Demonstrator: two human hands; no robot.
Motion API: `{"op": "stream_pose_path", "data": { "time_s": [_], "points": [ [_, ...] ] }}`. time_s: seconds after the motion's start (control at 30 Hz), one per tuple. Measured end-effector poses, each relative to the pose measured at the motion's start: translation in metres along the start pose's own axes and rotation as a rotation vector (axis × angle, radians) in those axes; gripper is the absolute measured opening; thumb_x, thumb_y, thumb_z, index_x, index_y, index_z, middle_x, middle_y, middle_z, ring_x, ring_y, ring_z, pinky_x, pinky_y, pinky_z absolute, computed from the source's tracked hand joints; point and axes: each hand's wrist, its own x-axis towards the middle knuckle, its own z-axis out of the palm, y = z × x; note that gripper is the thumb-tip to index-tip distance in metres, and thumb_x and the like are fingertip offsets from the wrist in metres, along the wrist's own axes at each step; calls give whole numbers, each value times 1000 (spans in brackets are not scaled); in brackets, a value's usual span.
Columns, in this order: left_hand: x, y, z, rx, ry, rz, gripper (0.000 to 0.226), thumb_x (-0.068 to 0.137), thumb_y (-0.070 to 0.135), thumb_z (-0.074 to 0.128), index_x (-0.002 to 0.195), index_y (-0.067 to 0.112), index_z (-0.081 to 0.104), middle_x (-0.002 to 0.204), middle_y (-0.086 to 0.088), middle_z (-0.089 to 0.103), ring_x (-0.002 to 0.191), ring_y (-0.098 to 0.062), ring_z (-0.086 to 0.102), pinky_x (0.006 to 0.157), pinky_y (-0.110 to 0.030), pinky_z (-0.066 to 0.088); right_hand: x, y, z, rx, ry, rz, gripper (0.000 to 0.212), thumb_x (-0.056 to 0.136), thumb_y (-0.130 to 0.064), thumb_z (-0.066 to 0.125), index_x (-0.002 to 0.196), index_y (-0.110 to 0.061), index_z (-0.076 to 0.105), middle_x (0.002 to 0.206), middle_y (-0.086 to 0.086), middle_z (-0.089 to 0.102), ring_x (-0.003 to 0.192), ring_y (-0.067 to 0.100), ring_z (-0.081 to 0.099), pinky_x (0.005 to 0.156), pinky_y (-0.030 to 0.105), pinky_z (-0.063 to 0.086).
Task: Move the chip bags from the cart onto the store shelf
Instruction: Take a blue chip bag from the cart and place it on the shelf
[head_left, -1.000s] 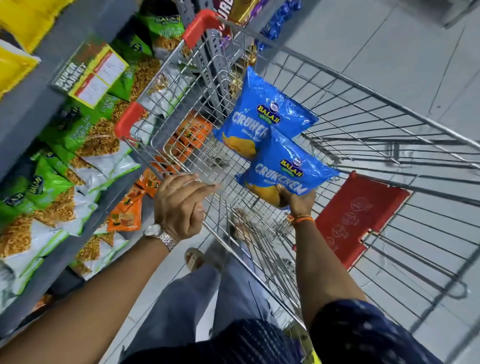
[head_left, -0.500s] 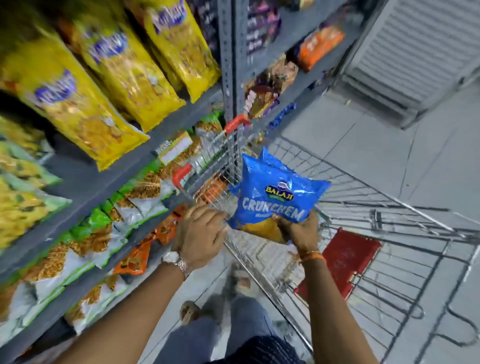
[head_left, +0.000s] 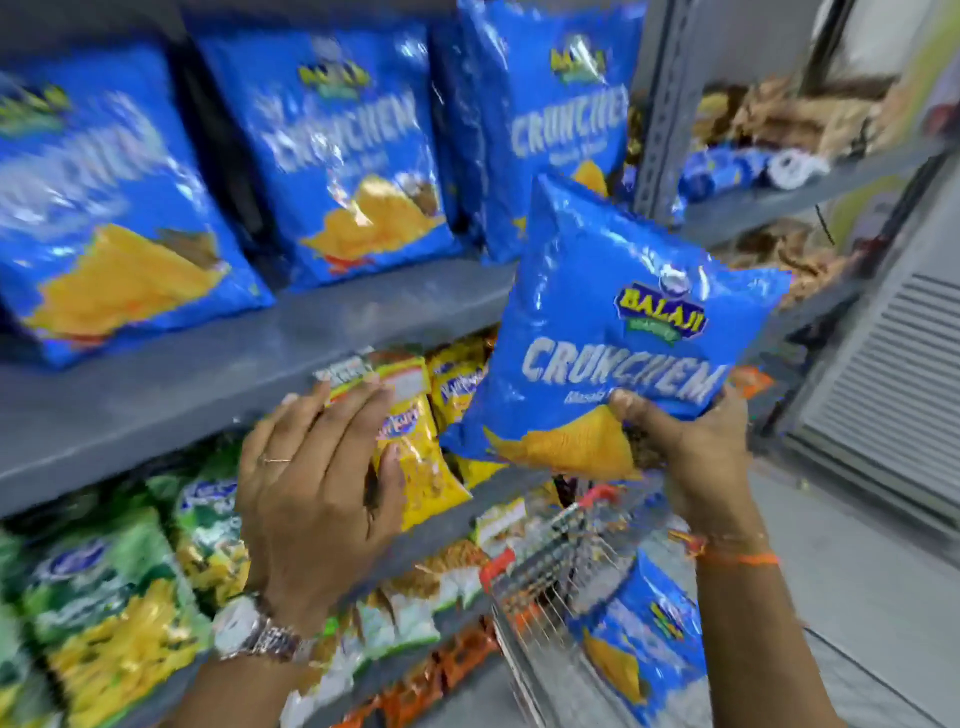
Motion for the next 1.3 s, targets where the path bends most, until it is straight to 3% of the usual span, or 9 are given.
{"op": "stream_pose_path", "data": {
  "time_s": [0.13,0.4,0.47,0.67,0.83,1.03,1.1,1.2,1.3],
  "points": [
    [22,-44,-15,102,91,-111,43,97,30,52,136,16,63,135,-5,68,131,-30,59,118,-39,34,43,-46,67,89,-105,-92,46,60,-19,92,102,-20,76,99,-5,82,88,12,78,74,25,61],
    [10,-90,-11,206,-46,-237,47,99,37,45,131,12,66,127,-9,72,120,-34,65,108,-45,43,104,-68,171,66,-260,-82,32,72,1,87,92,-13,67,73,-15,79,68,0,74,62,20,59],
    [7,-93,-9,205,-66,-237,46,98,38,46,130,12,67,127,-9,72,117,-34,66,106,-45,44,118,-61,186,53,-298,-24,35,71,0,88,98,-9,67,77,-6,80,70,12,76,62,26,60],
    [4,-100,-6,204,-81,-228,46,97,39,48,134,17,65,132,-4,70,119,-30,66,101,-45,47,137,-35,208,-50,-367,21,49,73,-3,87,118,-2,68,102,4,79,86,12,78,70,22,61],
    [0,-103,-1,227,-85,-220,46,99,40,46,137,20,62,135,-1,68,124,-26,62,105,-42,42,139,-27,216,-51,-353,27,53,74,-7,88,122,-3,65,109,5,78,95,13,77,74,26,62],
    [-2,-104,1,240,-95,-216,47,99,41,45,138,19,60,136,-1,67,125,-24,61,106,-41,40,132,-26,216,-116,-285,31,62,74,-20,89,127,-7,59,123,8,73,110,23,72,91,43,63],
    [0,-101,-1,224,-91,-223,47,98,39,48,138,18,60,136,-2,67,125,-25,62,106,-41,40,128,-30,213,-178,-216,9,68,74,-30,89,131,-10,56,120,6,72,106,21,72,86,38,62],
    [0,-94,-2,133,-11,-275,45,97,35,50,137,17,60,135,-2,68,125,-24,61,105,-41,42,121,-39,199,-252,-94,-5,71,76,-44,85,132,-13,54,94,-3,71,79,1,68,66,20,50],
    [0,-75,6,15,112,-227,39,97,29,50,134,19,63,132,1,69,127,-21,61,108,-38,41,113,-43,175,-268,-4,-31,65,78,-45,82,129,-14,54,85,-9,71,72,-10,67,72,16,44]
  ]
}}
